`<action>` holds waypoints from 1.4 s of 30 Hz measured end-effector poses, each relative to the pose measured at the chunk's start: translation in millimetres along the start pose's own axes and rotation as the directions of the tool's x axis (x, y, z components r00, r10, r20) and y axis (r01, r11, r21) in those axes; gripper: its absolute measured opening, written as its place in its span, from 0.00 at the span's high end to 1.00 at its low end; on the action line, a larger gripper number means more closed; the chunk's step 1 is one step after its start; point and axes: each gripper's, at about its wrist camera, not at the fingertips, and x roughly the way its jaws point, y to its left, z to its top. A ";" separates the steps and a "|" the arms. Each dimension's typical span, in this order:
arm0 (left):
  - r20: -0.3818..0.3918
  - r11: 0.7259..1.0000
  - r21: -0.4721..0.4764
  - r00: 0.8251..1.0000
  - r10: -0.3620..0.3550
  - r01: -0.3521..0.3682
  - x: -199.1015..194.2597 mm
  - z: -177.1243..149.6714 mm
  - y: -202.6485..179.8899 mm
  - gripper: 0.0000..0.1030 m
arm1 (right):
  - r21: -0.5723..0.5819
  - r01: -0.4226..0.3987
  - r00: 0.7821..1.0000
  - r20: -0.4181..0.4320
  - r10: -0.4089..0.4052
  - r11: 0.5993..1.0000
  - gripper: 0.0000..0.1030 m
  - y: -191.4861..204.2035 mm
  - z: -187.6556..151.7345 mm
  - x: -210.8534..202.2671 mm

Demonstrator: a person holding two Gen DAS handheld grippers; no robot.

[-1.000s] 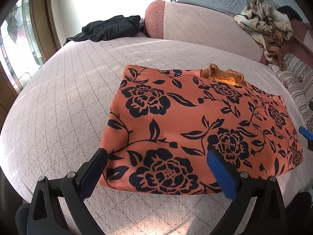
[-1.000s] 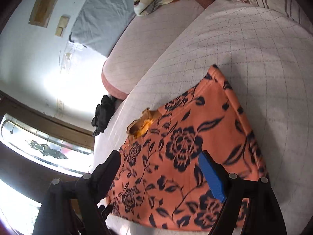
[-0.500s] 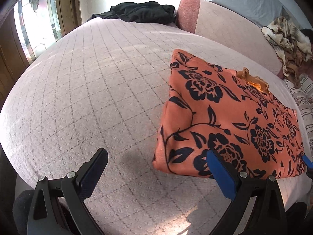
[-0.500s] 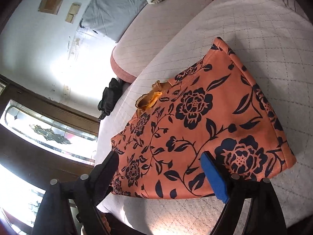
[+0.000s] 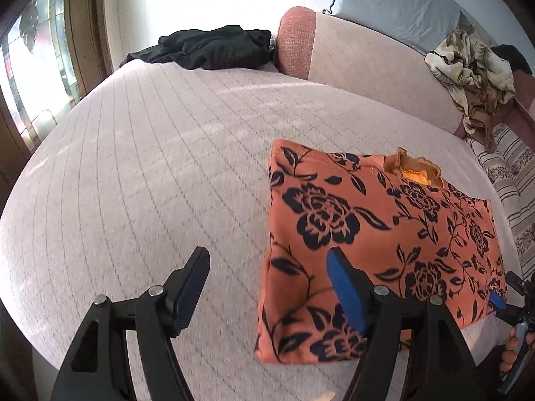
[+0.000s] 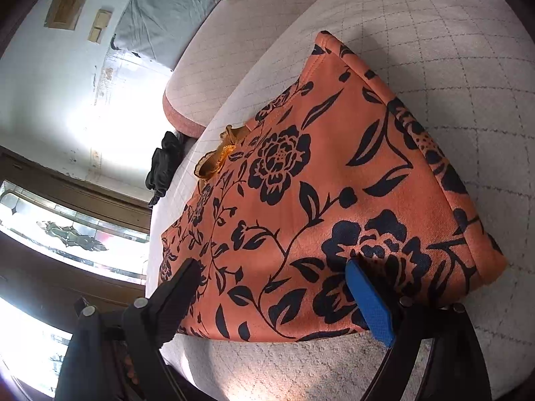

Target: Fold small clothes

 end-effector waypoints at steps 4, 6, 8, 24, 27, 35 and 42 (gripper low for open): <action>-0.083 1.000 0.000 0.997 0.010 -0.010 53.0 35.3 4.9 0.29 | -0.022 -0.001 1.000 -0.003 0.001 1.000 0.12 1.4 -0.8 -0.2; -0.106 1.000 -0.011 0.994 0.013 -0.014 74.6 50.2 4.3 0.36 | -0.018 -0.010 1.000 -0.004 0.010 1.000 0.12 0.7 -0.8 -0.4; -0.131 0.999 0.041 0.991 0.019 -0.014 93.1 62.8 -2.9 0.73 | -0.020 -0.015 1.000 -0.005 0.015 1.000 0.12 -0.5 -0.8 -0.5; 0.113 0.998 0.064 0.994 -0.003 -0.005 -26.0 -17.0 -21.5 0.28 | -0.079 0.155 0.988 0.025 -0.154 0.985 0.12 22.0 -8.6 7.9; 0.094 0.995 0.091 0.995 -0.041 0.032 -40.6 -51.2 -29.2 0.28 | -0.102 0.196 0.981 0.031 -0.194 0.975 0.12 27.1 -10.9 10.8; 0.008 0.990 0.137 1.000 -0.030 0.029 -32.3 -91.6 -45.1 0.28 | -0.097 0.208 0.978 0.039 -0.205 0.973 0.11 27.6 -12.2 11.3; -0.011 0.989 0.147 0.999 -0.030 0.031 -32.3 -101.5 -54.2 0.28 | -0.093 0.198 0.980 0.053 -0.194 0.976 0.11 25.9 -14.2 9.4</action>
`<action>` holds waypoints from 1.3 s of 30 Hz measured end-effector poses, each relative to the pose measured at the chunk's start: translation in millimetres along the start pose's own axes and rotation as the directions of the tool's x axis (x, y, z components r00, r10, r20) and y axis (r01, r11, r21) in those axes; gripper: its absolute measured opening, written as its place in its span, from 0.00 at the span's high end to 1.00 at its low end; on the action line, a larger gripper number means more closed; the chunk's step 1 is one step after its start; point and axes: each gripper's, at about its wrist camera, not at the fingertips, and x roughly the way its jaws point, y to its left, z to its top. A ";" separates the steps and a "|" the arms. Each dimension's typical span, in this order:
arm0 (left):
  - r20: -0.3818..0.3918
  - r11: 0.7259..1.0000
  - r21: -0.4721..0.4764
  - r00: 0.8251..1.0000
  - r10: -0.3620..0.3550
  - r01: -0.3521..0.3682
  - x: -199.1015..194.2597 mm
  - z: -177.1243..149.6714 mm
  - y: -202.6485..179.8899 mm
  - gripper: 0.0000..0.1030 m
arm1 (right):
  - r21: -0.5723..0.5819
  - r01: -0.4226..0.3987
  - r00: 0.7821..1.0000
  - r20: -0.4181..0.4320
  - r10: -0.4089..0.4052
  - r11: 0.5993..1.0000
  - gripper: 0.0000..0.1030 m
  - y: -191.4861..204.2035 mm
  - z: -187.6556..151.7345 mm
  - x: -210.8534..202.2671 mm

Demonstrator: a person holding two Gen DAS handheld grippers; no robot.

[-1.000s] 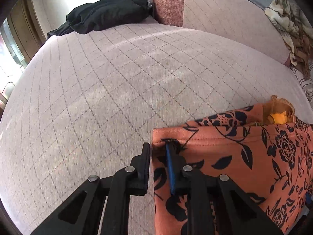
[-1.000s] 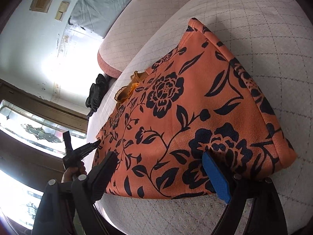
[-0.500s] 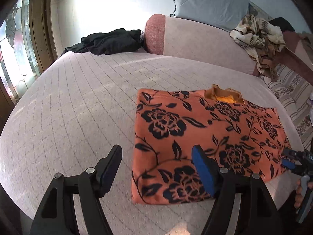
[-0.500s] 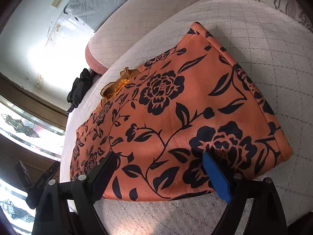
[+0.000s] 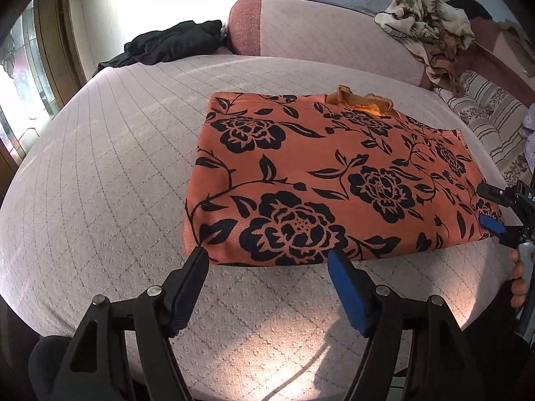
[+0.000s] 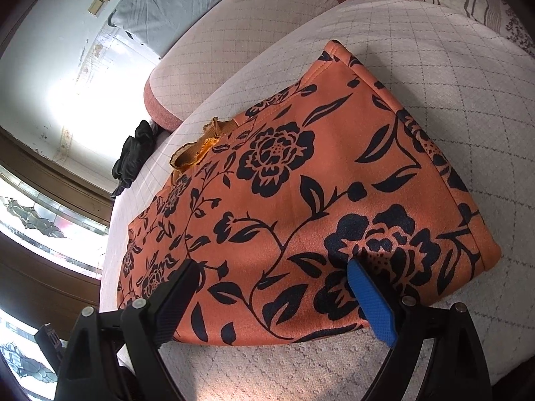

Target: Fold small clothes

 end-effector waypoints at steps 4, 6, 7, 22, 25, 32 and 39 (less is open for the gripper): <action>0.008 1.000 0.016 1.000 -0.001 0.001 -1.0 1.3 -4.4 0.28 | 0.010 -0.010 1.000 0.003 0.010 1.000 0.11 -2.0 -0.3 -0.6; 0.004 1.000 0.011 1.000 0.004 -0.004 0.3 1.7 -3.8 0.28 | 0.009 -0.008 1.000 0.004 0.008 1.000 0.11 -1.6 -0.3 -0.6; 0.001 1.000 0.007 1.000 0.003 -0.003 0.5 1.9 -3.0 0.28 | 0.008 -0.006 1.000 0.004 0.006 1.000 0.11 -1.2 -0.4 -0.5; -0.019 1.000 0.019 0.999 0.026 -0.025 6.3 1.6 -3.4 0.28 | 0.027 -0.030 1.000 0.010 0.030 0.999 0.10 -4.4 -0.6 -2.3; -0.022 0.999 0.029 0.999 0.034 -0.034 6.6 3.7 -7.5 0.28 | 0.040 -0.049 0.999 0.010 0.049 0.998 0.10 -7.4 -0.3 -3.2; -0.019 0.998 0.040 0.999 0.044 -0.043 3.0 9.1 -16.1 0.28 | 0.057 -0.074 0.997 -0.001 0.074 0.996 0.10 -11.1 2.4 -3.4; -0.025 0.998 0.031 0.998 0.056 -0.055 4.3 7.6 -18.1 0.28 | 0.056 -0.092 0.996 0.004 0.092 0.994 0.10 -13.2 1.0 -4.7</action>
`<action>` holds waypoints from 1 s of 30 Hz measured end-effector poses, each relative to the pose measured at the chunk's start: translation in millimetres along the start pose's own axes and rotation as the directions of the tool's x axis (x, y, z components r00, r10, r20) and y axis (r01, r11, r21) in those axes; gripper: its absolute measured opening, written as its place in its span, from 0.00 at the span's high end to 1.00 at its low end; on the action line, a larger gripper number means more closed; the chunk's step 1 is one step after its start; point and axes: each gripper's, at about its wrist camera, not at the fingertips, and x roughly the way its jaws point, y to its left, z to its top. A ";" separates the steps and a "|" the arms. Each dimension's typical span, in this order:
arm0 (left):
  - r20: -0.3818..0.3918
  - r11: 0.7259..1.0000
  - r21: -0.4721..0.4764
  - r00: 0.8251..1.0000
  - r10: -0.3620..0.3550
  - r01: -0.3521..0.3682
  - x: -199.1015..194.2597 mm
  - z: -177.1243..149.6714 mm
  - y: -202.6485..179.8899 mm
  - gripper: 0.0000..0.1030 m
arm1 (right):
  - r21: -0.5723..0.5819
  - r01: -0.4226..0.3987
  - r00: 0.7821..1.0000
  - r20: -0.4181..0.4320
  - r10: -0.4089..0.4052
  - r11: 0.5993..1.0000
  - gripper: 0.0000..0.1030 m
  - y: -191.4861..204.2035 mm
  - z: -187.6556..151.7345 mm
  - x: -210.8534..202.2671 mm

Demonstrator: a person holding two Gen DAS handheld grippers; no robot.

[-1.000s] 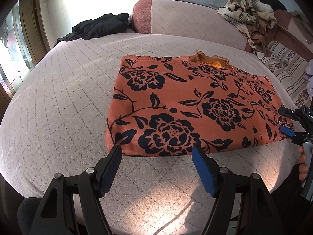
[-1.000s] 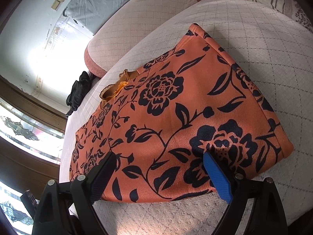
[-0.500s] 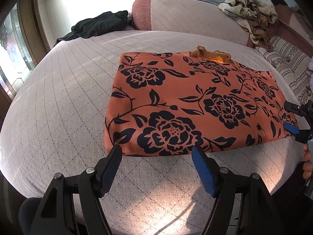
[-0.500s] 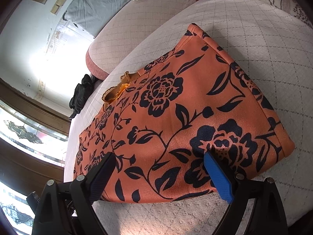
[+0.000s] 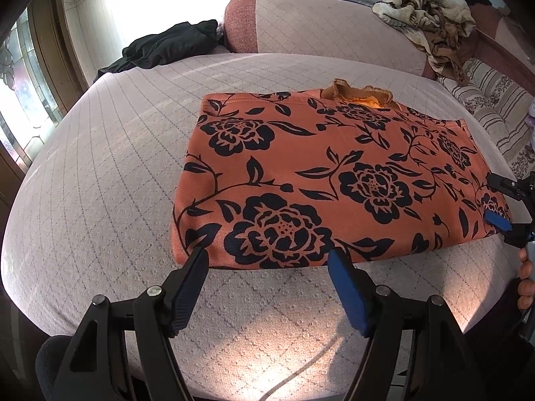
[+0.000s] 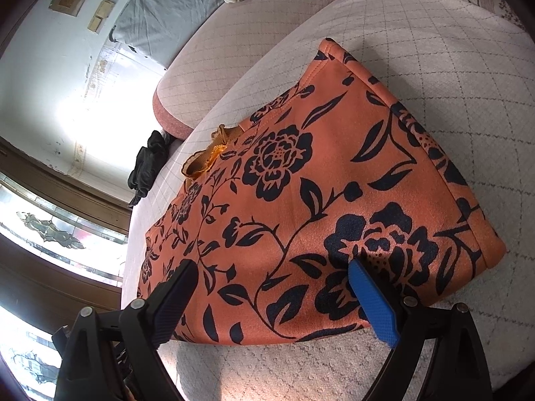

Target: Fold small clothes

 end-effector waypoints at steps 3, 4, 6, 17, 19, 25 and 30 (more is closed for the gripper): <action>-0.003 1.000 -0.002 1.000 -0.003 0.003 2.7 -0.4 0.2 0.28 | 0.015 0.004 1.000 -0.026 -0.004 1.000 0.10 0.3 3.8 -0.8; -0.004 1.000 -0.002 1.000 -0.001 0.001 3.5 -0.4 0.5 0.28 | 0.025 0.007 0.999 -0.037 -0.007 1.000 0.10 0.9 5.9 -1.0; -0.003 1.000 0.001 1.000 -0.005 0.005 5.3 0.7 0.8 0.28 | 0.045 0.007 0.999 -0.054 -0.005 0.999 0.10 3.3 9.1 -3.3; -0.006 1.000 0.002 1.000 0.004 -0.004 25.6 20.8 1.9 0.28 | 0.026 -0.020 0.998 -0.064 0.021 0.999 0.10 20.3 63.3 3.8; -0.016 1.000 0.002 1.000 0.009 -0.009 32.0 24.1 1.0 0.28 | 0.044 -0.012 0.997 -0.077 0.016 0.999 0.10 14.6 80.7 14.6; -0.014 1.000 0.019 1.000 0.024 -0.024 43.0 33.0 -0.6 0.28 | 0.121 -0.014 0.996 -0.089 0.025 0.993 0.10 -3.7 130.0 45.8; -0.014 0.999 0.020 1.000 0.027 -0.027 50.3 40.4 -0.7 0.26 | 0.143 0.005 0.998 -0.067 0.005 0.990 0.10 -9.5 168.0 65.2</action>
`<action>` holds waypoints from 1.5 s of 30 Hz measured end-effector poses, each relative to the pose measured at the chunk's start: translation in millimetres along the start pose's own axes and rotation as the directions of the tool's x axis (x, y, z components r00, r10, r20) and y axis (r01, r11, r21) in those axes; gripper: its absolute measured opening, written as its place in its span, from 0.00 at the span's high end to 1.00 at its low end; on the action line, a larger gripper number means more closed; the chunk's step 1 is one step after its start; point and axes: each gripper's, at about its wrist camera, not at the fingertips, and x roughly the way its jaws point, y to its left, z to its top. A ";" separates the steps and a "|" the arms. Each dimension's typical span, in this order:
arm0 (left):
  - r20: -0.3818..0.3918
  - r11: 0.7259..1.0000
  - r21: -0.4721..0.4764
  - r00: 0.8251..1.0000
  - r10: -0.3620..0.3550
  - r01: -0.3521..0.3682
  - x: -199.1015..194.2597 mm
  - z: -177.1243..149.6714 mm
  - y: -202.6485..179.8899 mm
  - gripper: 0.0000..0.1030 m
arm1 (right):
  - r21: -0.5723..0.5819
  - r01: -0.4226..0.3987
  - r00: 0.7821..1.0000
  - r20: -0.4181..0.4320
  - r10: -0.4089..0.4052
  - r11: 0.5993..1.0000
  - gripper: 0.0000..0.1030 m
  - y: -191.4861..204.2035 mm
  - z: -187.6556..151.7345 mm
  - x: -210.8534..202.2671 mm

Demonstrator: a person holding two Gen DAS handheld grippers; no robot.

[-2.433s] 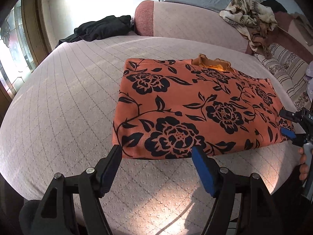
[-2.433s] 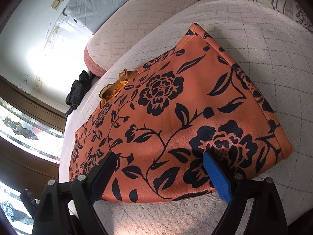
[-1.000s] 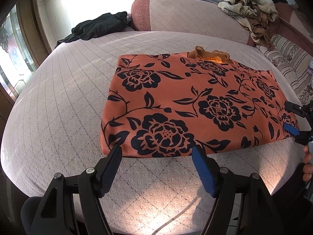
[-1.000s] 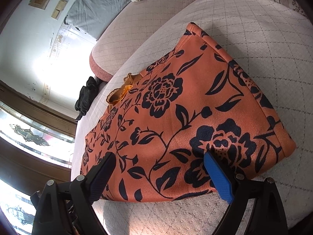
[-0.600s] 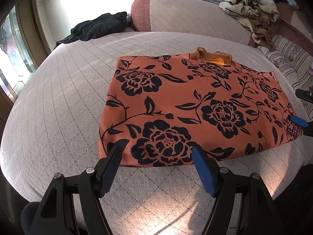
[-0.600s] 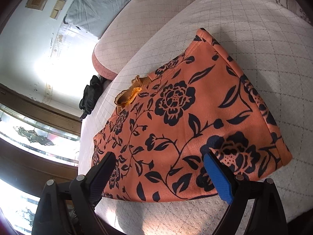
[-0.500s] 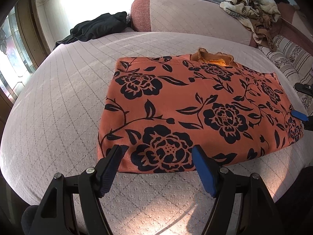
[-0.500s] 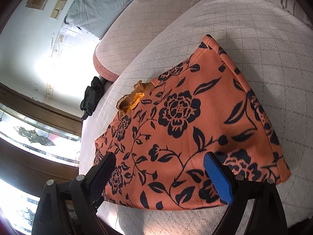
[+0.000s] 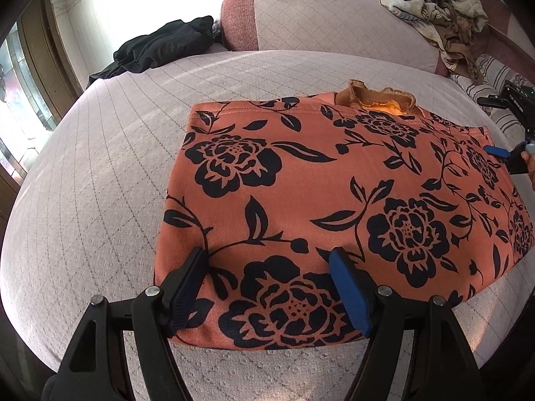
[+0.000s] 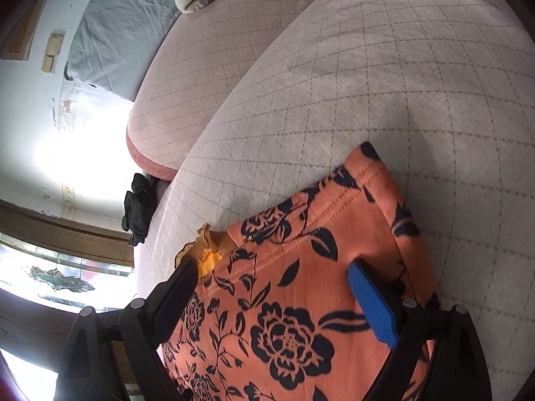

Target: Fold small clothes

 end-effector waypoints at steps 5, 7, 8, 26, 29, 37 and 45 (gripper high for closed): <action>0.001 1.000 0.003 1.000 0.001 -0.001 1.8 0.3 0.2 0.25 | 0.083 -0.011 0.999 0.032 0.008 0.996 0.10 -17.0 29.1 10.7; 0.002 1.000 0.000 1.000 0.000 0.000 0.6 -0.3 0.7 0.25 | 0.084 -0.017 0.999 0.051 0.012 0.996 0.10 -15.4 27.8 4.3; 0.001 1.000 -0.004 1.000 -0.002 0.002 -0.8 -0.6 0.6 0.25 | 0.070 -0.010 0.998 0.059 0.006 0.997 0.10 -12.3 23.8 -1.6; 0.072 0.999 -0.040 0.997 -0.027 0.030 -55.4 -22.6 13.5 0.25 | 0.026 -0.052 0.999 0.002 0.052 0.998 0.10 -24.6 -164.3 -62.6; 0.069 0.999 -0.044 0.997 -0.019 0.022 -59.3 -23.8 15.6 0.25 | 0.021 -0.106 0.994 0.031 0.106 0.994 0.10 -17.5 -163.0 -74.7; 0.070 0.999 -0.032 0.998 0.007 -0.005 -62.3 -20.8 8.7 0.25 | 0.035 -0.104 0.994 0.033 0.103 0.994 0.10 -18.9 -153.3 -72.4; 0.053 0.999 -0.028 0.998 0.017 -0.015 -57.0 -21.1 6.5 0.25 | 0.056 -0.052 0.998 0.034 0.050 0.997 0.10 -25.0 -139.2 -62.2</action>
